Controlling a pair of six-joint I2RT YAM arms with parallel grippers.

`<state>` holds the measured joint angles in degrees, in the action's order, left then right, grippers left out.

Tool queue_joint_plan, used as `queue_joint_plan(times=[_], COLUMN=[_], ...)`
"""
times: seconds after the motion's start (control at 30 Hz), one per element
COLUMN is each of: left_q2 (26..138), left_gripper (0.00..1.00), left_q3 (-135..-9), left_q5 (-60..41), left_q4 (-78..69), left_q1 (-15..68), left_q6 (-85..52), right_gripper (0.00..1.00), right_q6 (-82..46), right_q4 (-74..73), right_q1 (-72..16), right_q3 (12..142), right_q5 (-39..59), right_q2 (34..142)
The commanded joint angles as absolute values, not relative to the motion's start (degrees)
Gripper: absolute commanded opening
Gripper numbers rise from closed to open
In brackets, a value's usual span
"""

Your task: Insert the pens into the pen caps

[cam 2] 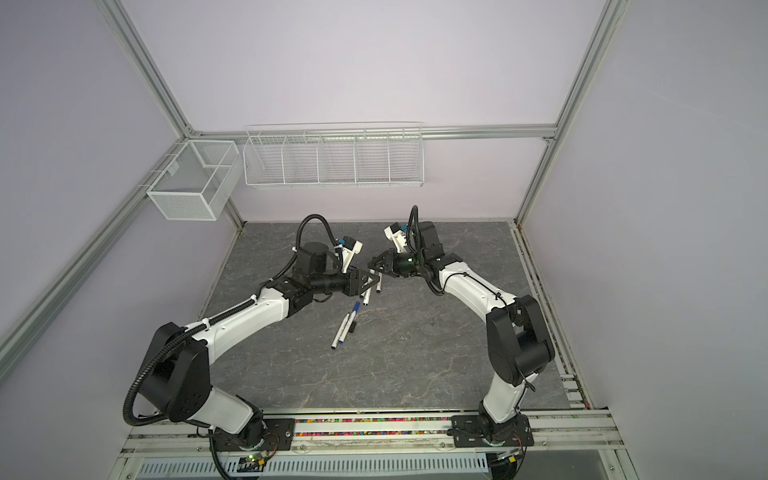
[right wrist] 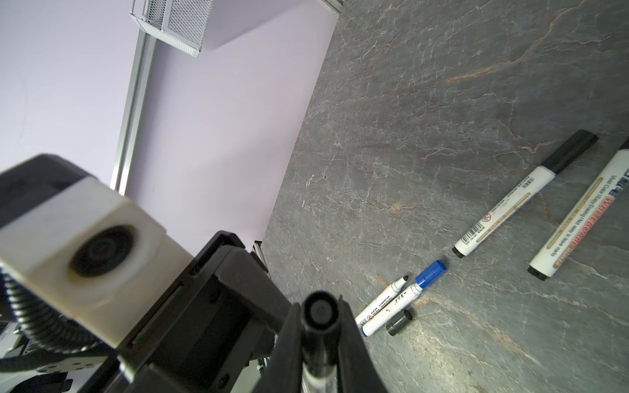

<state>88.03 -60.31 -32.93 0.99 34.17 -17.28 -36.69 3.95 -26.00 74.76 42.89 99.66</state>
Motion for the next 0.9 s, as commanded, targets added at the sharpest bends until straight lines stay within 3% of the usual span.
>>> queue_joint_plan(times=[0.0,0.23,0.5,0.7,0.8,0.87], left_q2=[86.66,87.49,89.02,89.15,89.09,88.92], left_gripper=[0.41,0.36,0.24,0.22,0.04,0.00], left_q3=[-59.78,-58.97,-58.97,-58.45,-58.14,-57.88], left_q5=[-32.52,-32.87,-33.13,-32.79,-32.30,-32.08], left_q4=[4.04,3.34,2.99,3.32,3.33,2.87], left_q1=[34.80,34.80,35.27,35.77,35.95,36.03], left_q6=[-14.44,-15.07,-15.55,-15.82,-15.99,-16.40], right_gripper=[0.07,0.07,0.07,0.07,0.07,0.10], right_q6=[-37.58,-37.80,-38.06,-38.59,-38.63,-38.74], right_q4=[2.40,2.07,1.71,0.54,0.11,0.05], right_q1=[-25.14,-24.78,-24.52,-24.17,-24.13,-24.17], right_q3=[73.78,73.70,73.49,72.67,72.38,72.18], right_q5=[42.36,42.63,42.23,41.76,41.86,41.47], right_q2=[98.18,97.74,96.97,96.16,95.93,95.72])
